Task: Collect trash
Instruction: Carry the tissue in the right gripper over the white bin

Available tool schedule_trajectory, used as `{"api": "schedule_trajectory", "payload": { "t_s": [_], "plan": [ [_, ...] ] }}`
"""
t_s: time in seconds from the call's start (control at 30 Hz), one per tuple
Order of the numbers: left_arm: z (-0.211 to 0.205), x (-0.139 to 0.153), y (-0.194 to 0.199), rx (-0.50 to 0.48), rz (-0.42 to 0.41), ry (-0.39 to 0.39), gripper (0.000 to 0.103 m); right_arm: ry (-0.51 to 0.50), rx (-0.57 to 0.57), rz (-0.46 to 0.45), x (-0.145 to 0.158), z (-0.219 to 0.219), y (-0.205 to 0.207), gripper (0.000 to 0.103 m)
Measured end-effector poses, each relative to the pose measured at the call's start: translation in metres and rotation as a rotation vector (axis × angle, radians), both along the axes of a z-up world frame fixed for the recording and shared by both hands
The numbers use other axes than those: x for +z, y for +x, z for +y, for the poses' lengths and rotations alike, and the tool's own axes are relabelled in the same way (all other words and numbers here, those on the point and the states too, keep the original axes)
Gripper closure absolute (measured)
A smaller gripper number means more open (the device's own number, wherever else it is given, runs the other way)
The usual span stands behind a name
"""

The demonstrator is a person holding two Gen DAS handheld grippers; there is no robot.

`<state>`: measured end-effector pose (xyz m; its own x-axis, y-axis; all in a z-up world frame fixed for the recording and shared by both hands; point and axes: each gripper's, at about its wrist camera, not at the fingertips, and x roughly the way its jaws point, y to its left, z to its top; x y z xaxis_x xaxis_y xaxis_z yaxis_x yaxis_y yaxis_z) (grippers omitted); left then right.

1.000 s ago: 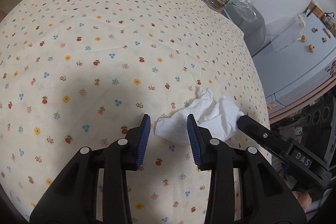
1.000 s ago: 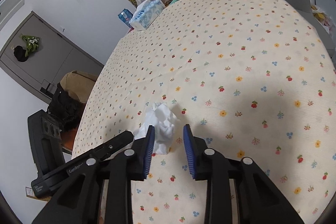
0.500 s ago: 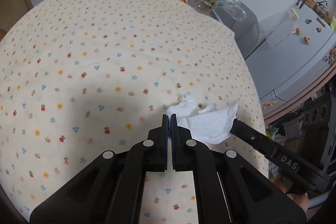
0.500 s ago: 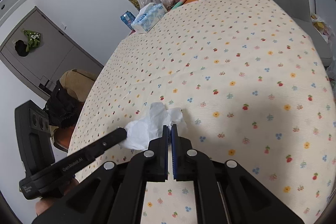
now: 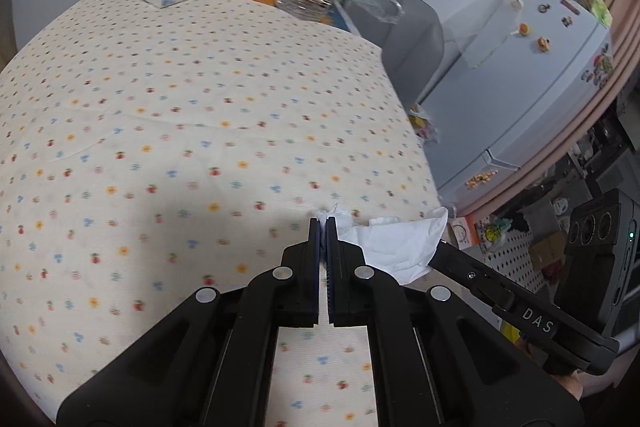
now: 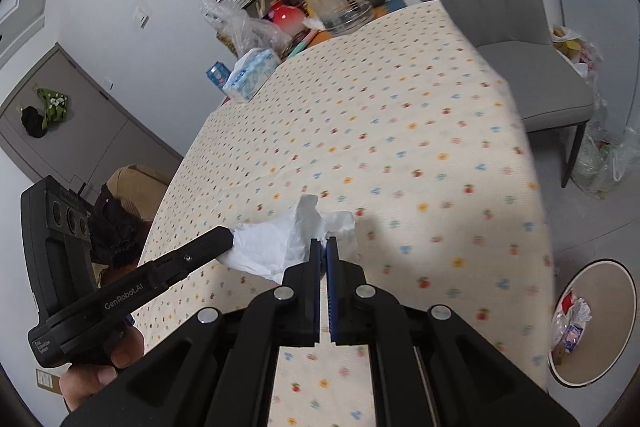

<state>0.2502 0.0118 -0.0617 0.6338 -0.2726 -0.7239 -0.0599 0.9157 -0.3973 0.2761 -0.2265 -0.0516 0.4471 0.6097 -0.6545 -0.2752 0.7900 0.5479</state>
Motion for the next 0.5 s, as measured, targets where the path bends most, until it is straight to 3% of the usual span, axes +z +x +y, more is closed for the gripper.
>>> {"api": "schedule_trajectory", "payload": {
  "t_s": [0.5],
  "plan": [
    [-0.117, -0.004, 0.023, -0.175, 0.017, 0.037, 0.100, 0.042, -0.172, 0.000, -0.006, -0.123, -0.007, 0.100]
  ]
}}
